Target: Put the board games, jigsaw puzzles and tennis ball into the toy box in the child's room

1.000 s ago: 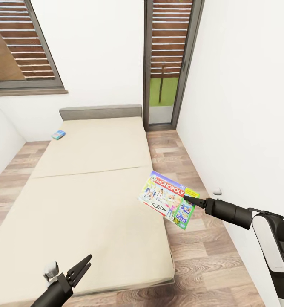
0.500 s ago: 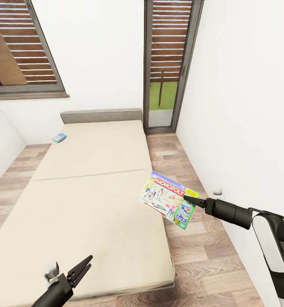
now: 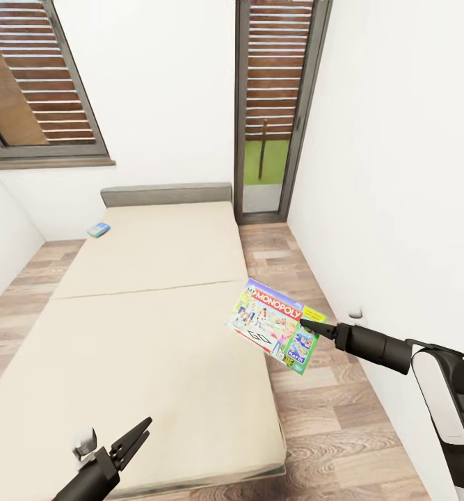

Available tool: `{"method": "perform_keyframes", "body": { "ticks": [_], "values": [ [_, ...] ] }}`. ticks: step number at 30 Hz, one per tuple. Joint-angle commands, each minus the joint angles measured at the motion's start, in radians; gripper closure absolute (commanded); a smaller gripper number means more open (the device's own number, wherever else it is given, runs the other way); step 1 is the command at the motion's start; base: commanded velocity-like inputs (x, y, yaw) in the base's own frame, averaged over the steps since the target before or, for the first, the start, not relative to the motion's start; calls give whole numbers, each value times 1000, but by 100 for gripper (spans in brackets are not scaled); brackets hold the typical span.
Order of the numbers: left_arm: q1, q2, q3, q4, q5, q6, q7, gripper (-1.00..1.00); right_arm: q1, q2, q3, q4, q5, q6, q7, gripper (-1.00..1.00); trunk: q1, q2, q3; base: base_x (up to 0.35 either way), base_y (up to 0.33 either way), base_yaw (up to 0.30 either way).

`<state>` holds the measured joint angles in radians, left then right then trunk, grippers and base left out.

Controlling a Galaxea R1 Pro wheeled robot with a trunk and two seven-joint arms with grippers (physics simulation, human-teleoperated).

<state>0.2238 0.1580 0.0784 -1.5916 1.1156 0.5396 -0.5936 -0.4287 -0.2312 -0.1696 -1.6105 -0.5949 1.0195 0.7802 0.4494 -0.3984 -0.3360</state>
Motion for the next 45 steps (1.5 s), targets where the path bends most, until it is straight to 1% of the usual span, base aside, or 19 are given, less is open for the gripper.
{"method": "perform_keyframes", "body": {
  "ticks": [1,9,45],
  "values": [
    [0,0,0,-1,7,8,1,-100,-1,0,-1,0,4,4,6,100,1,-2,0,0,0,0],
    [0,-1,-3,-1,2,5,6,-100,-1,-1,-2,0,3,4,7,100,1,-2,13,0,0,0],
    [3,-2,-3,0,3,3,4,-100,-1,1,-2,0,3,2,7,100,1,-2,70,0,0,0]
  ]
}}
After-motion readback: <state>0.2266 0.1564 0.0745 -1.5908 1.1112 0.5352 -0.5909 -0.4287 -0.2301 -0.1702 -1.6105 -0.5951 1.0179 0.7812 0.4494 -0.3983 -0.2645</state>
